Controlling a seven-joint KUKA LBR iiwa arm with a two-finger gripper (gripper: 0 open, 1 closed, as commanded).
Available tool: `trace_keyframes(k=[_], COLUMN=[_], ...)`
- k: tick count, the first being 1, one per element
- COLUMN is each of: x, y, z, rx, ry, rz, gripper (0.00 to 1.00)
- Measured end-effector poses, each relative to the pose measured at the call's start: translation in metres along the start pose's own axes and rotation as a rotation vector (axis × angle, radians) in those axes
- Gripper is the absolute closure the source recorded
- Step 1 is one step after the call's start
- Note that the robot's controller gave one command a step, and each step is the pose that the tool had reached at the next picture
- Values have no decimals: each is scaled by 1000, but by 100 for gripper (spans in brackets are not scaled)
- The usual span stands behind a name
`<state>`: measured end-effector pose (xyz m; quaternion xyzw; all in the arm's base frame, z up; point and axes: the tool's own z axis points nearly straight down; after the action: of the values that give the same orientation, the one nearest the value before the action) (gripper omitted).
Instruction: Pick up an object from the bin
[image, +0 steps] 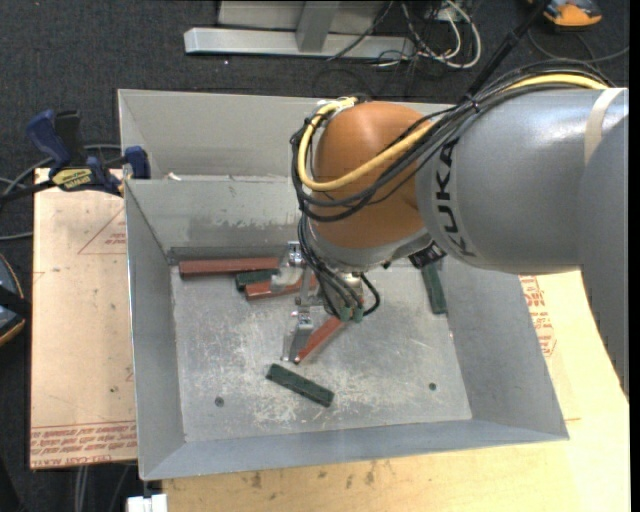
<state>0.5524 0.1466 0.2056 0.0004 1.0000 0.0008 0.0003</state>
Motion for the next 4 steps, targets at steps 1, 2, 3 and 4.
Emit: trace_keyframes(k=[1, 2, 3, 4], x=[0, 7, 8, 8], y=[0, -11, -16, -17], z=[0, 42, 129, 129], rx=[0, 0, -3, -3], ry=[0, -5, -7, -7], rz=[0, -85, -216, -216], gripper=[0, 0, 100, 100])
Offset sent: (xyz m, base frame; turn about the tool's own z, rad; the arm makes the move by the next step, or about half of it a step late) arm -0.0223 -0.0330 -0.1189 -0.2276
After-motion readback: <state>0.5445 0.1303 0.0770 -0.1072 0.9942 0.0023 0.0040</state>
